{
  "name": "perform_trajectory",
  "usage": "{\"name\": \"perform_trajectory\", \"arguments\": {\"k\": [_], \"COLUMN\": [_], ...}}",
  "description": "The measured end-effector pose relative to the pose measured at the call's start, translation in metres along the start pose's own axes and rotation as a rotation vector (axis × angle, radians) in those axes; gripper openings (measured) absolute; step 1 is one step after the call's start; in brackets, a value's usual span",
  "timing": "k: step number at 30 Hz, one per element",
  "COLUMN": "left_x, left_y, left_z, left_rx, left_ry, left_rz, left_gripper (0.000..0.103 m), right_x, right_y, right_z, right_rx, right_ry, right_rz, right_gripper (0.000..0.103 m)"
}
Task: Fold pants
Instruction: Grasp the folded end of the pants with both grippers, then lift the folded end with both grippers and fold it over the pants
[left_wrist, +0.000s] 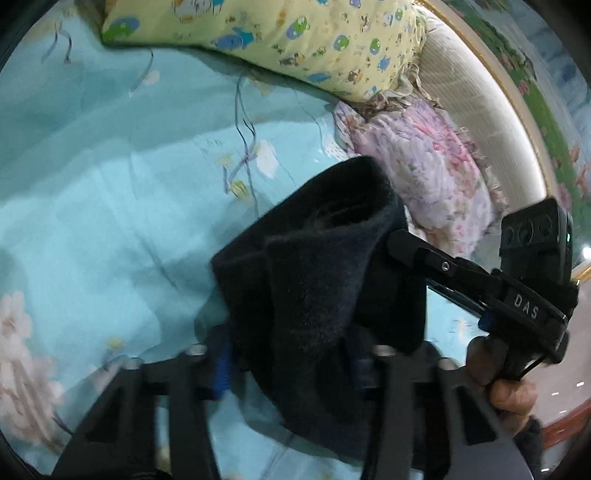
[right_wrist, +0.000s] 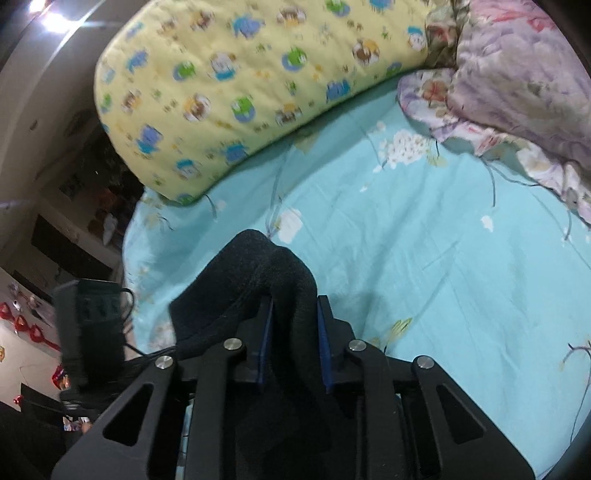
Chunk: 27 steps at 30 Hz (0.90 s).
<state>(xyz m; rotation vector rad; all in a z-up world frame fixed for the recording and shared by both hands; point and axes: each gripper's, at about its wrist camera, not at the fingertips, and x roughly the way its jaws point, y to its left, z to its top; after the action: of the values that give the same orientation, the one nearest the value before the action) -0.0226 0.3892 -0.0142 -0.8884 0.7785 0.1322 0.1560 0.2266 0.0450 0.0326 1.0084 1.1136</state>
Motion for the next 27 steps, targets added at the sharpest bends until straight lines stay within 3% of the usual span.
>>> {"name": "perform_trajectory", "arguments": {"k": [3, 13, 27], "left_x": [-0.011, -0.041, -0.042], "left_y": [-0.010, -0.097, -0.213], "left_z": [-0.001, -0.019, -0.090], "left_rx": [0.003, 0.178, 0.398], "left_ry": [-0.015, -0.035, 0.057], "left_rz": [-0.042, -0.134, -0.243], "left_gripper": [0.037, 0.037, 0.037], "right_x": [-0.015, -0.105, -0.209], "right_y": [0.006, 0.002, -0.034], "right_z": [-0.003, -0.033, -0.095], "right_rx": [-0.005, 0.044, 0.145], "right_ry": [-0.026, -0.198, -0.383], "right_rz": [0.008, 0.052, 0.033], "right_gripper": [0.022, 0.022, 0.022]}}
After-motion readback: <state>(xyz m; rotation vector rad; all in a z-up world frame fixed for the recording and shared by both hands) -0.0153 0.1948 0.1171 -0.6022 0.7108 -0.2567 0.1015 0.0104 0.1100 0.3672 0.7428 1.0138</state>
